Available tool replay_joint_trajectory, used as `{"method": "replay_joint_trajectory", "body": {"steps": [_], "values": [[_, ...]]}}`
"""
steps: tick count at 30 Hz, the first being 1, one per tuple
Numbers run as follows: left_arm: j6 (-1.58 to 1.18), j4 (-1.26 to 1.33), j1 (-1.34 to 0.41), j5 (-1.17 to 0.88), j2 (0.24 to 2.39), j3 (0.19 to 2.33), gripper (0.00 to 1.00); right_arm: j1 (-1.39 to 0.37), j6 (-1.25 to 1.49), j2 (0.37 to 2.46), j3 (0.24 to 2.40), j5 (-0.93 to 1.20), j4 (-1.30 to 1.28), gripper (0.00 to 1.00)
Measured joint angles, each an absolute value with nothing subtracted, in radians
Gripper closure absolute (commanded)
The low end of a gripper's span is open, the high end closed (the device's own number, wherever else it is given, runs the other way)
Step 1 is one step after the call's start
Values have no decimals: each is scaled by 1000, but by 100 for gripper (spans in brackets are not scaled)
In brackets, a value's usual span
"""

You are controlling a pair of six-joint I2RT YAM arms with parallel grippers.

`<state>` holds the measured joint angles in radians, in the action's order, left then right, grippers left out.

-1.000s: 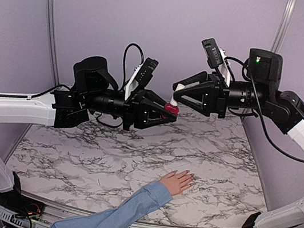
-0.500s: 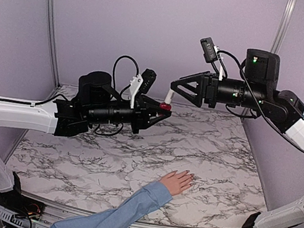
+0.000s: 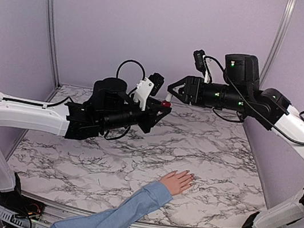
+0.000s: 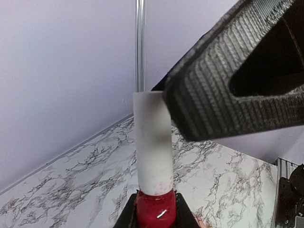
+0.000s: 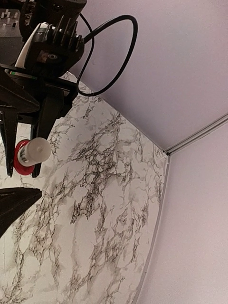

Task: Paint the nails
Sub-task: Unscrew the nail polish bottle cap from the nail polish bottle.

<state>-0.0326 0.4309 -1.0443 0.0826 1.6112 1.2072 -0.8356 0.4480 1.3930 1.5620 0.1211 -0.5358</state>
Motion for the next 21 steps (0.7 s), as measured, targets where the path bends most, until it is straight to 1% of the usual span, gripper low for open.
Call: {"method": "replay_joint_trajectory", "body": {"steps": [6, 13, 16, 21], "values": [[13, 410, -1071, 173, 1660, 1260, 100, -841, 490, 1412, 1562, 72, -544, 62], [54, 385, -1087, 238, 1668, 1278, 100, -842, 533, 1413, 1562, 64, -540, 75], [68, 378, -1091, 255, 1668, 1280, 100, -843, 541, 1414, 1562, 62, -539, 83], [77, 369, -1092, 271, 1668, 1283, 100, -842, 542, 1415, 1560, 43, -540, 89]]}}
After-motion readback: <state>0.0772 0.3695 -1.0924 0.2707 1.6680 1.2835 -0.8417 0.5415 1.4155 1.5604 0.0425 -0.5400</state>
